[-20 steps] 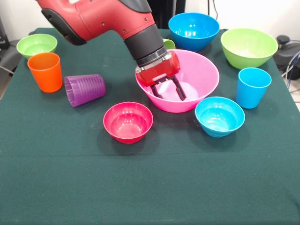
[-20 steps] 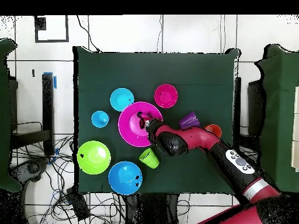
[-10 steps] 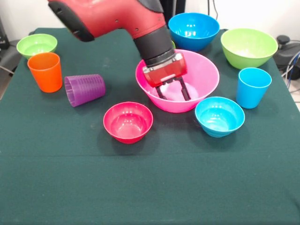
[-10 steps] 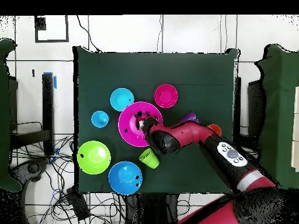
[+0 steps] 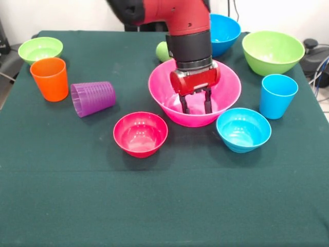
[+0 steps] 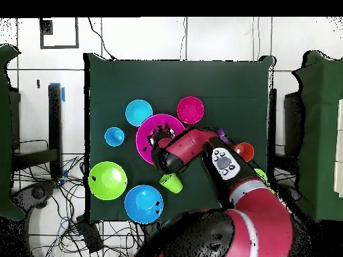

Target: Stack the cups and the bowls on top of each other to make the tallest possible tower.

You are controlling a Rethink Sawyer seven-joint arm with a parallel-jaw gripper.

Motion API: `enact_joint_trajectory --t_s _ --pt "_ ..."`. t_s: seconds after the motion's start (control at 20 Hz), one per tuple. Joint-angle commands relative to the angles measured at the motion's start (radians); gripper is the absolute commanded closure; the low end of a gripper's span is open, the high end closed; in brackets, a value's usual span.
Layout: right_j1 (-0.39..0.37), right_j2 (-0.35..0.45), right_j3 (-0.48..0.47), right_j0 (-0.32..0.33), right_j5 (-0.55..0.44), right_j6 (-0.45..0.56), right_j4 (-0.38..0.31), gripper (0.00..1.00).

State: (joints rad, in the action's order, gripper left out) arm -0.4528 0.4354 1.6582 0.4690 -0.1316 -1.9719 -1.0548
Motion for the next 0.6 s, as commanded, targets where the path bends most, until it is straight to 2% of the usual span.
enact_joint_trajectory --t_s 0.05,0.35,0.4,0.55,0.6 --pt "-0.049 -0.233 -0.159 -0.074 0.048 -0.139 -0.077 0.00" --pt "0.004 -0.396 -0.209 -0.170 0.195 -0.183 0.012 0.00" --pt "0.014 -0.398 -0.210 -0.165 0.211 -0.173 0.028 0.00" --pt "0.042 -0.293 -0.210 -0.074 0.194 -0.106 0.031 0.00" --pt "0.060 -0.287 -0.226 -0.066 0.212 -0.093 0.027 0.00"
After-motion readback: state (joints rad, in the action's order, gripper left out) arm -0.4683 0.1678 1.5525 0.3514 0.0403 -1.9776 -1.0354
